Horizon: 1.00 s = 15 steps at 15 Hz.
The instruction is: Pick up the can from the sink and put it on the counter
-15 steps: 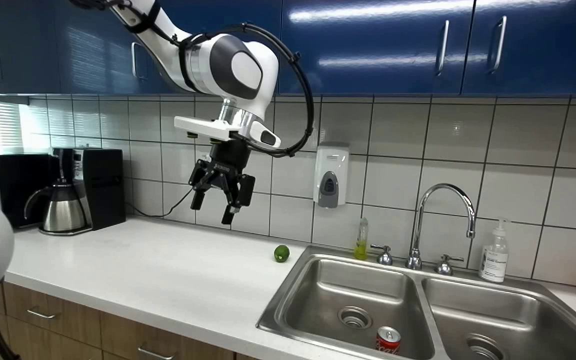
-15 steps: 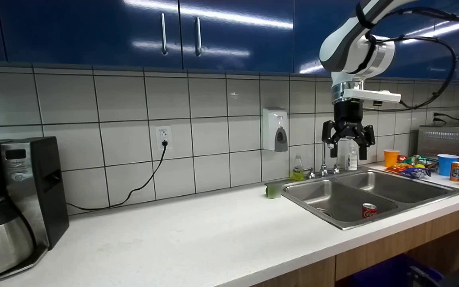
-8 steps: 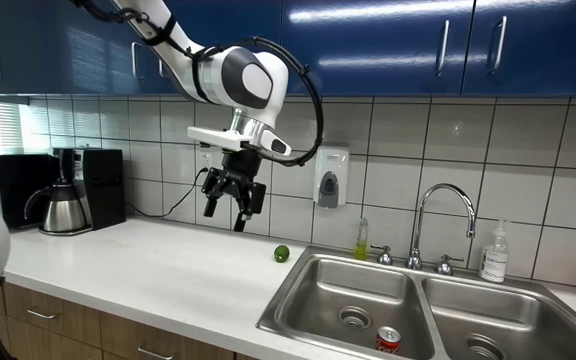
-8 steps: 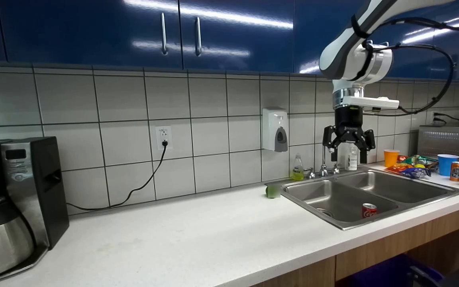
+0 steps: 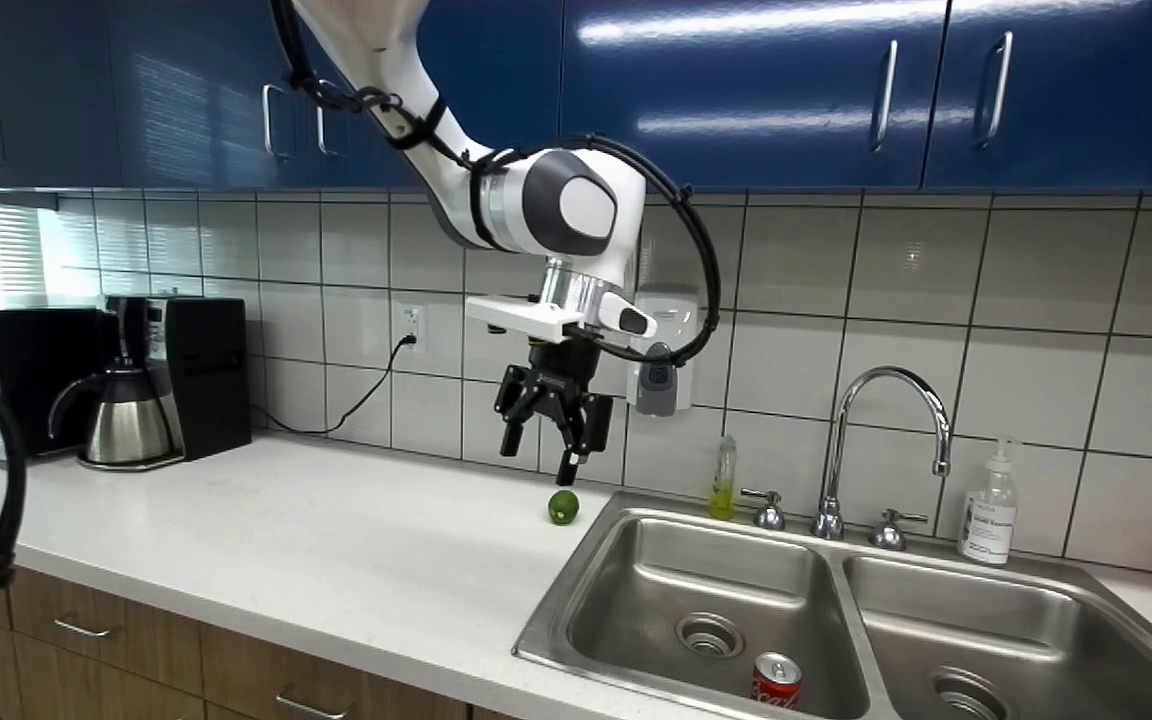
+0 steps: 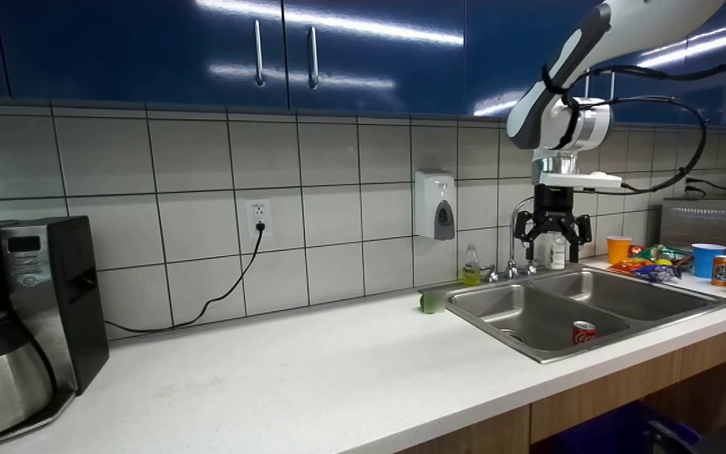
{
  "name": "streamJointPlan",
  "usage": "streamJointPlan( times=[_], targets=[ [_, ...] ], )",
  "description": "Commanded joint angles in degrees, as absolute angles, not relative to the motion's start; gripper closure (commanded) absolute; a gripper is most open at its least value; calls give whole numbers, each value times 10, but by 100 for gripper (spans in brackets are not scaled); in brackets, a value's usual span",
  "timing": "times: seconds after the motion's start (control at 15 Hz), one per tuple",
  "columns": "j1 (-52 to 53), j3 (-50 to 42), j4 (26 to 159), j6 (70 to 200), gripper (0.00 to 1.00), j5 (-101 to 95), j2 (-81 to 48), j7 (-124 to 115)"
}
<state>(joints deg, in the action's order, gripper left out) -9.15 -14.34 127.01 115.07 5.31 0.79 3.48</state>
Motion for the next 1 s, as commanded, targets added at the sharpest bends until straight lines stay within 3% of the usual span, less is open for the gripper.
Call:
streamJointPlan(
  times=[0.0,0.93],
  targets=[
    [-115,-145,1205,1162,0,73,-55,37],
    [-210,-147,988,1178,0,145,-269,38]
  ],
)
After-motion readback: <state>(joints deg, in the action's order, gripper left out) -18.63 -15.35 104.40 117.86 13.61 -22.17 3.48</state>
